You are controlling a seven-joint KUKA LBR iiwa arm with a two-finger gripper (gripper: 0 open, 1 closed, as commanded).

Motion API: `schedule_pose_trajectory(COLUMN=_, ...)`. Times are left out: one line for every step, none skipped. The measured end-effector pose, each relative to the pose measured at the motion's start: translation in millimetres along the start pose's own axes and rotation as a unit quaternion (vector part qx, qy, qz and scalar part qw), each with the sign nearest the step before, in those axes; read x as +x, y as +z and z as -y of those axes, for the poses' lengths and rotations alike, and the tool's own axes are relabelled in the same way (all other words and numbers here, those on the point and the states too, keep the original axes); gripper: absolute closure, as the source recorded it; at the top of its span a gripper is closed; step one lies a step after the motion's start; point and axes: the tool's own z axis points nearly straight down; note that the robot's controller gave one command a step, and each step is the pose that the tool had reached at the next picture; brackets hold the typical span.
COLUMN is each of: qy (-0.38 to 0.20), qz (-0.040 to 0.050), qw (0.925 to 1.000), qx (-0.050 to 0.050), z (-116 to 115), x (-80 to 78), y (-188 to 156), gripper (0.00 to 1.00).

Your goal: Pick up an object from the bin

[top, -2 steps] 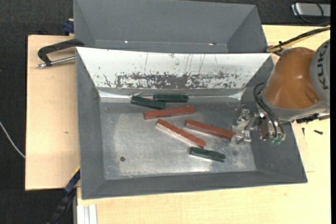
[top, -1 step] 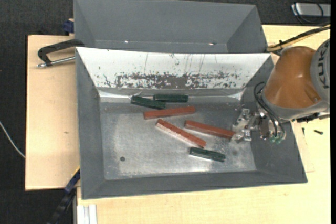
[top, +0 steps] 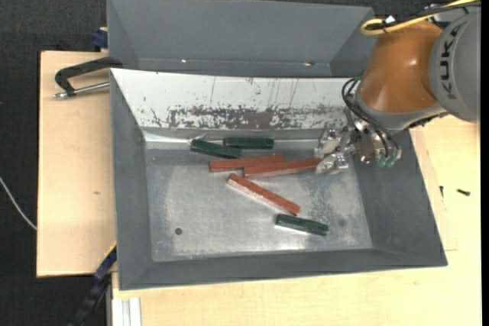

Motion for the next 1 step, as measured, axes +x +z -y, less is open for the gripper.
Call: schedule_pose_trajectory(qy=0.000, qz=0.0000, qw=1.0000, qx=0.000, z=0.0, x=0.0, y=0.0, gripper=1.00)
